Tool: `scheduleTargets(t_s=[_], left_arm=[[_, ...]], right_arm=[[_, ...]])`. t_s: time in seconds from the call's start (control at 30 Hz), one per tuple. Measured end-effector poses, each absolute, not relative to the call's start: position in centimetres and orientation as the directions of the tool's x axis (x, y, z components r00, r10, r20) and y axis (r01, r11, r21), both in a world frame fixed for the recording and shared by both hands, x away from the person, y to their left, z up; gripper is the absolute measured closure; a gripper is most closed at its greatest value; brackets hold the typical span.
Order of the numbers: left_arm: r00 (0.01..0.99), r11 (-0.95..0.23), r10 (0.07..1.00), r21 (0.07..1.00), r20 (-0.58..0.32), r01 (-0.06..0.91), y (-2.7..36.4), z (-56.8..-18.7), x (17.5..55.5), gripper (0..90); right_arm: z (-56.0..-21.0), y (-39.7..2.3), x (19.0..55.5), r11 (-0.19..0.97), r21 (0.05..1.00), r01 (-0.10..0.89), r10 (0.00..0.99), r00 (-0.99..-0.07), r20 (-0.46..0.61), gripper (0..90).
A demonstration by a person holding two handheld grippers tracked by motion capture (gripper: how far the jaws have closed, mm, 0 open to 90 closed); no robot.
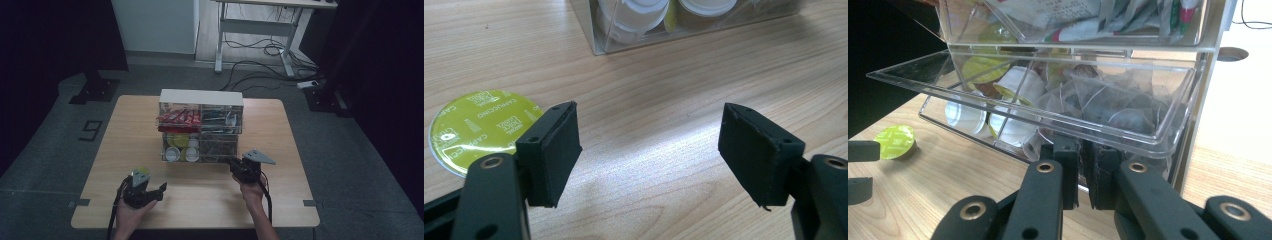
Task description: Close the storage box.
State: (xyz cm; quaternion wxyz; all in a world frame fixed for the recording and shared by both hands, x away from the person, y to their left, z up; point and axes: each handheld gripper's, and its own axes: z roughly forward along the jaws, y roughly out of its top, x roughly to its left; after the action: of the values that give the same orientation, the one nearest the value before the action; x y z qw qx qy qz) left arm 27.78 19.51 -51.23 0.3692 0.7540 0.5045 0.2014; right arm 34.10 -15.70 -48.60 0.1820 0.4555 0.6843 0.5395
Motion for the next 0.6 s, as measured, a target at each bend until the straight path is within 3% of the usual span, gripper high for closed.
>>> scheduleTargets(t_s=[0.6], left_arm=[[0.458,-0.289,0.887,0.712,-0.052,0.64,18.5,-52.5,28.1,25.4]], right_arm=[[-49.3,-15.8,34.0,0.015,0.893,0.451,0.825,-0.51,0.244,83.2]])
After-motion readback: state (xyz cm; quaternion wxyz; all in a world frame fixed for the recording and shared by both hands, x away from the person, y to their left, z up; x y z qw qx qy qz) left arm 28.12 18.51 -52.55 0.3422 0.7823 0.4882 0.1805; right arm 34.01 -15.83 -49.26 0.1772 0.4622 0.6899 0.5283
